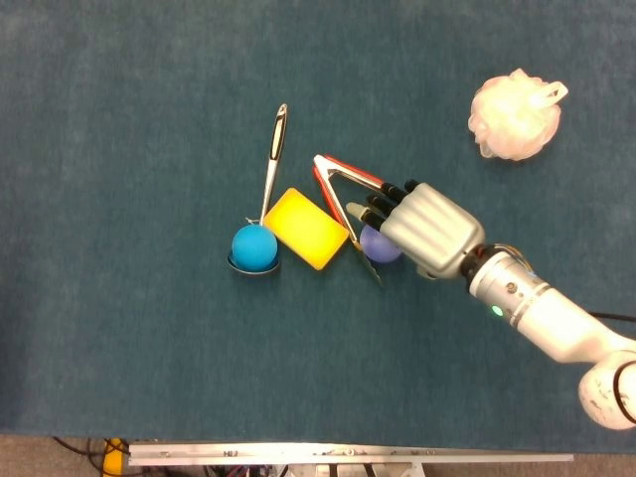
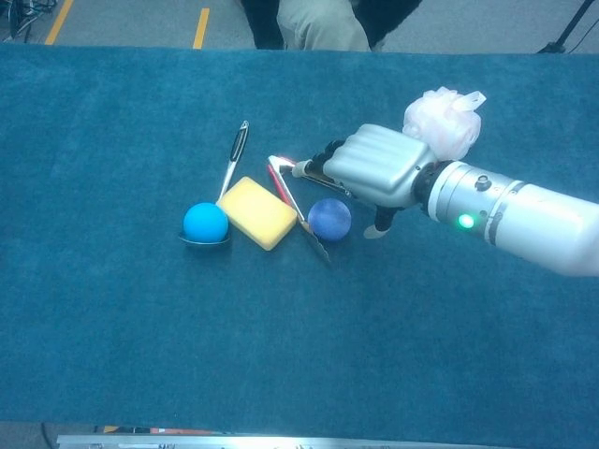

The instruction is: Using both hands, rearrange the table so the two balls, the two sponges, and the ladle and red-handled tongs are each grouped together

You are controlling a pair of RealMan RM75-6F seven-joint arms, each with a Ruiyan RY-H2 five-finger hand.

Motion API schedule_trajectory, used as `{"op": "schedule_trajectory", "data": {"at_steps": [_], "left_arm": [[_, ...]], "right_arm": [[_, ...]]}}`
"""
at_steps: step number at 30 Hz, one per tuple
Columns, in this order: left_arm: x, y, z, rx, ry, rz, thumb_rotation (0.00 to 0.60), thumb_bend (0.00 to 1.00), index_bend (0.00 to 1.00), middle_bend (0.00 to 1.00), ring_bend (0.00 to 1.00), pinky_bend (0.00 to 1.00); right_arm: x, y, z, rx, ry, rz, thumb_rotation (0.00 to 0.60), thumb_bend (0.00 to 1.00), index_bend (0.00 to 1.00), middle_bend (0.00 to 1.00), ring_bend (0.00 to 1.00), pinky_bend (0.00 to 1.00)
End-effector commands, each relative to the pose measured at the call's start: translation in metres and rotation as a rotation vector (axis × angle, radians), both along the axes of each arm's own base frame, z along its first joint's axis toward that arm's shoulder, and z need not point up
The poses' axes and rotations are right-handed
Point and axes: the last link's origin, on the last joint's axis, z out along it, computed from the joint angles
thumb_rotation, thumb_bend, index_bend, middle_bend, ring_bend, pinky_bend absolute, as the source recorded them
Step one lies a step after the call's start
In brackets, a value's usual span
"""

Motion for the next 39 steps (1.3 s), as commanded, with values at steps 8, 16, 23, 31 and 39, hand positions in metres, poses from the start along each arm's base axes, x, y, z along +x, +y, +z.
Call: {"op": "schedule_trajectory", "data": {"at_steps": [8, 16, 23, 31, 39], "left_arm": [[0.020, 0.025, -0.008, -0.114, 0.002, -0.112, 0.600, 0.58, 0.13, 0.10, 0.06, 0.00], [0.042, 0.052, -0.023, -0.227, -0.021, -0.206, 0.600, 0.58, 0.13, 0.10, 0.06, 0.00], [0.064, 0.078, -0.042, -0.350, -0.010, -0.287, 0.600, 0.58, 0.13, 0.10, 0.06, 0.00], [0.089, 0.103, -0.077, -0.496, 0.015, -0.355, 0.600, 0.58, 0.13, 0.10, 0.06, 0.00], [0.113, 0.123, -0.106, -0.608, 0.039, -0.399, 0.600, 0.58, 0.13, 0.09, 0.06, 0.00]], "right_arm": [[0.002, 0.002, 0.034, -0.059, -0.064, -0.006, 0.600, 0.03, 0.14, 0.25, 0.20, 0.38], [-0.007, 0.006, 0.062, -0.091, -0.123, -0.038, 0.600, 0.03, 0.14, 0.25, 0.20, 0.38], [-0.025, 0.016, 0.097, -0.137, -0.158, -0.068, 0.600, 0.03, 0.14, 0.25, 0.20, 0.38], [-0.053, 0.031, 0.134, -0.213, -0.184, -0.095, 0.600, 0.03, 0.14, 0.26, 0.20, 0.38], [-0.077, 0.039, 0.151, -0.254, -0.201, -0.143, 0.600, 0.03, 0.14, 0.26, 0.20, 0.38]]}}
